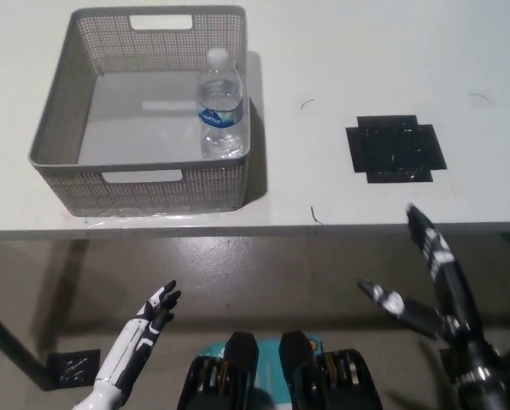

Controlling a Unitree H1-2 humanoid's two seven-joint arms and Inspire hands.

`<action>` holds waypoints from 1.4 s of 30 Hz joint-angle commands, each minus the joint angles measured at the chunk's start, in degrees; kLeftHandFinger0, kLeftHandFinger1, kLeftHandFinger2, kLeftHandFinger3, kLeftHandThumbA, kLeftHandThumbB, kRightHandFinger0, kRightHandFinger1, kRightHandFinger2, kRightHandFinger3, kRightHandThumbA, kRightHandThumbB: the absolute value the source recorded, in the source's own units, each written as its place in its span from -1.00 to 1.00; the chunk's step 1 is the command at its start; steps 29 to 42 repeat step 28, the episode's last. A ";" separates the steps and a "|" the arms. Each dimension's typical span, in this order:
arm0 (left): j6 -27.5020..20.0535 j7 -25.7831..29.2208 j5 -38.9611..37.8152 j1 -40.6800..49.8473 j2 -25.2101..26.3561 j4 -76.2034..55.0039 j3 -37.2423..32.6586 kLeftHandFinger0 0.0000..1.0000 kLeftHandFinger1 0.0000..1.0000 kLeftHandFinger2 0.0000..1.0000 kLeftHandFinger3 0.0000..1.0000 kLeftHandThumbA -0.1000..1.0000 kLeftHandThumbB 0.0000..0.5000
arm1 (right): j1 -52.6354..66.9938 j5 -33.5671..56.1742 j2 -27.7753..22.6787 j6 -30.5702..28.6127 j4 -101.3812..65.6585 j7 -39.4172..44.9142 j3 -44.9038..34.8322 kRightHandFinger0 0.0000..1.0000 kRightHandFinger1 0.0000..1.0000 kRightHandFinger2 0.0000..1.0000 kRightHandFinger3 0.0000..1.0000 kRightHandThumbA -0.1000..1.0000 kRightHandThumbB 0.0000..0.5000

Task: Use the right hand to pick up a water botttle and place it into a container on the left side

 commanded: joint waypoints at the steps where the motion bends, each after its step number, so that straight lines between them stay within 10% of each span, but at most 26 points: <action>1: -2.41 0.07 -1.25 -0.52 0.55 -0.09 0.94 1.00 1.00 1.00 1.00 1.00 -0.35 | -0.49 4.33 -0.25 -3.67 -0.12 3.04 -0.99 1.00 1.00 1.00 1.00 1.00 0.23; 42: -2.78 0.38 -1.16 0.37 -0.60 -0.27 1.33 1.00 1.00 1.00 1.00 1.00 -0.31 | -0.79 9.52 -1.20 0.50 6.88 10.40 -1.75 1.00 1.00 1.00 1.00 1.00 -0.06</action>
